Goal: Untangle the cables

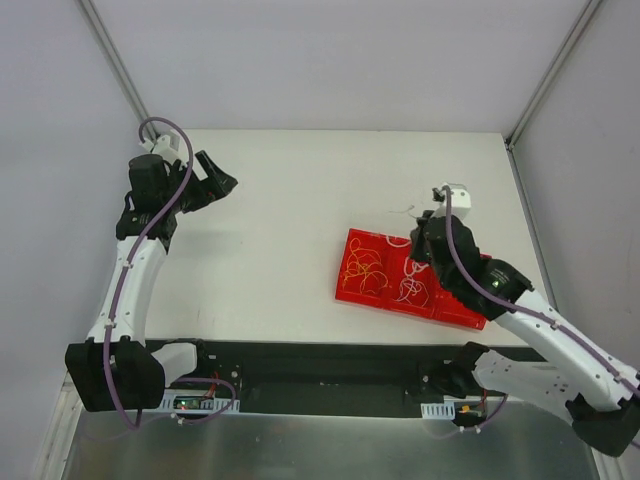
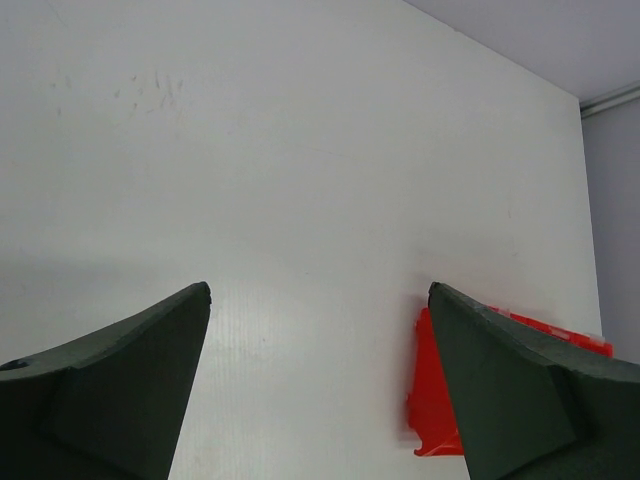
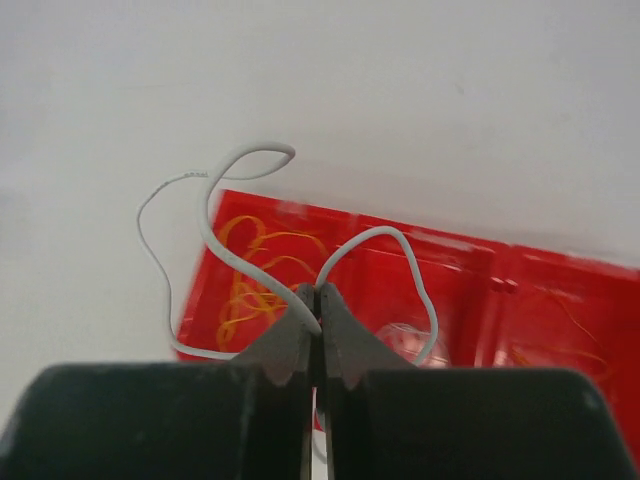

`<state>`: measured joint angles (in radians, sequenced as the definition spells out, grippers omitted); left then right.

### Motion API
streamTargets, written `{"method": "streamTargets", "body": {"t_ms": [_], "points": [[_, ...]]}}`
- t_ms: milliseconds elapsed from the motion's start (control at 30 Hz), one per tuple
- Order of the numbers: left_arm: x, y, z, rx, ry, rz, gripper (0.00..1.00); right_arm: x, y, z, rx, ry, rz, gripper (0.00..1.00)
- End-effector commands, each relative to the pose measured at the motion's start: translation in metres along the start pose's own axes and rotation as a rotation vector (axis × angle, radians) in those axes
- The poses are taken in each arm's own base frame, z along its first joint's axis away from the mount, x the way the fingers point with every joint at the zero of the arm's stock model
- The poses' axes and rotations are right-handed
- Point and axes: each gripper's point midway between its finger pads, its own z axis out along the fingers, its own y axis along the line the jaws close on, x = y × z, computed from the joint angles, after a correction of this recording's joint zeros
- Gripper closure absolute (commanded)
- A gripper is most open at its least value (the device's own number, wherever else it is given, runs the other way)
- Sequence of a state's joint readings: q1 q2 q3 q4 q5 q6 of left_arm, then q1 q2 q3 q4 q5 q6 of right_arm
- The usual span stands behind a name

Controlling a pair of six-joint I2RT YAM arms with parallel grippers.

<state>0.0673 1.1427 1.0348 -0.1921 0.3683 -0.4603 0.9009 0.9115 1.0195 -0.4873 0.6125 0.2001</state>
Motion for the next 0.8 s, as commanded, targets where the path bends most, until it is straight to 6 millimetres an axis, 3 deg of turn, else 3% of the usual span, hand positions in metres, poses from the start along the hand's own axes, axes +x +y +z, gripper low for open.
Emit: {"method": "streamTargets", "body": {"t_ms": [0,200,300,400,567,667,767], "points": [[-0.006,-0.010,0.001,0.061,-0.010,-0.007,0.10,0.059,-0.065,0.015,0.154,0.139,0.110,1.00],[-0.002,-0.010,0.005,0.068,0.015,-0.021,0.10,0.138,-0.083,0.051,0.144,0.352,0.261,1.00],[-0.003,-0.009,0.005,0.064,0.009,-0.019,0.10,0.161,-0.088,0.059,0.171,0.412,0.266,1.00],[-0.003,-0.010,0.006,0.072,0.012,-0.022,0.10,0.169,-0.098,0.060,0.218,0.432,0.244,1.00],[-0.002,-0.011,0.006,0.078,0.017,-0.025,0.10,0.166,-0.100,0.068,0.228,0.436,0.209,0.98],[-0.001,-0.014,0.006,0.093,0.028,-0.032,0.10,0.138,-0.089,0.077,0.188,0.429,0.176,0.94],[0.000,-0.011,0.007,0.083,0.026,-0.029,0.10,0.124,-0.080,0.080,0.163,0.456,0.151,0.87]]}}
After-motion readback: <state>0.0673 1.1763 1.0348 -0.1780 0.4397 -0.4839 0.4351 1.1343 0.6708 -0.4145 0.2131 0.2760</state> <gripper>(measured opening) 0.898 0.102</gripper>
